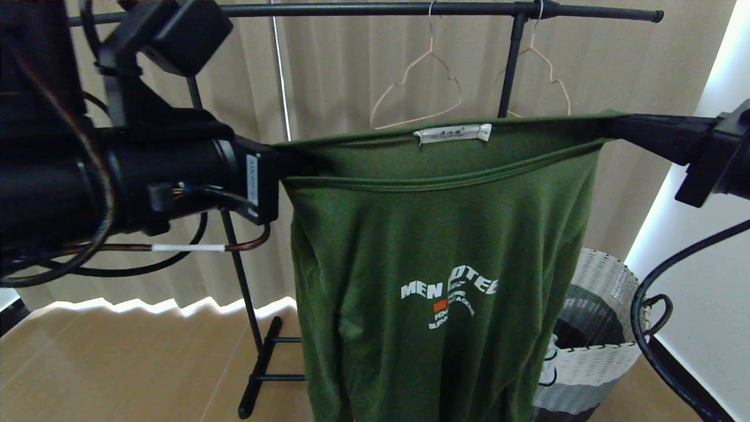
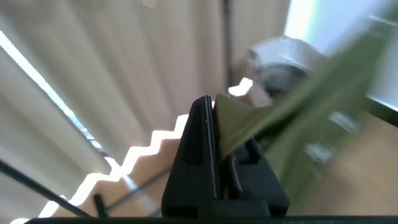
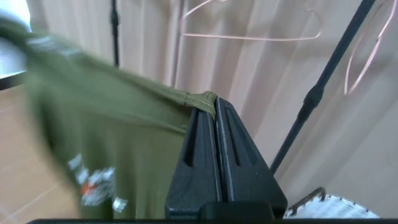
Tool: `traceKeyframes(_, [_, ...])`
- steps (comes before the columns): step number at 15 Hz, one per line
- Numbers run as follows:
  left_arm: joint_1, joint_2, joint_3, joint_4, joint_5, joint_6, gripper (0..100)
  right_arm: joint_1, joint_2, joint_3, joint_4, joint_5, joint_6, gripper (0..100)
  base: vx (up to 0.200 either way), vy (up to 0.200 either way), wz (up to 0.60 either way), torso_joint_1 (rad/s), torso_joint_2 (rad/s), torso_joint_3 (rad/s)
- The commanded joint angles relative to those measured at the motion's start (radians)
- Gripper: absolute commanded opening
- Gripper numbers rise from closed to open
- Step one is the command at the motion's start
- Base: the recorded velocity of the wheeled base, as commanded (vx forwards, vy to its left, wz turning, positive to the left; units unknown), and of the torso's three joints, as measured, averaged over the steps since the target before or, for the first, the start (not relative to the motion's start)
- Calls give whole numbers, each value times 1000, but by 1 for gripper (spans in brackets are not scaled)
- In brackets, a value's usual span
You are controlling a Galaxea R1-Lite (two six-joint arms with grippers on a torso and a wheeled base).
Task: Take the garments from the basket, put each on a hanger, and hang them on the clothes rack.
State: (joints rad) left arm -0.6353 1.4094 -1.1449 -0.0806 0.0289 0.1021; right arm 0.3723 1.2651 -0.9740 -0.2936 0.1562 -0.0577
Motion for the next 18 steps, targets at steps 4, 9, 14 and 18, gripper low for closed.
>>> traceKeyframes(4, [-61,-185,30,68,-123,1,0,-1,165,-133,-29,3,2,0,0,0,0,0,0,0])
traceKeyframes(9, [-92,-187,57,64,-127,1,0,17,185,-124,-82,2,2,0,0,0,0,0,0,0])
traceKeyframes(14, [-92,-178,54,53,-124,2,0,17,143,-100,-76,-3,1,0,0,0,0,0,0,0])
traceKeyframes(18, [-75,-105,-1,41,-121,4,0,14,60,-95,-35,-3,1,0,0,0,0,0,0,0])
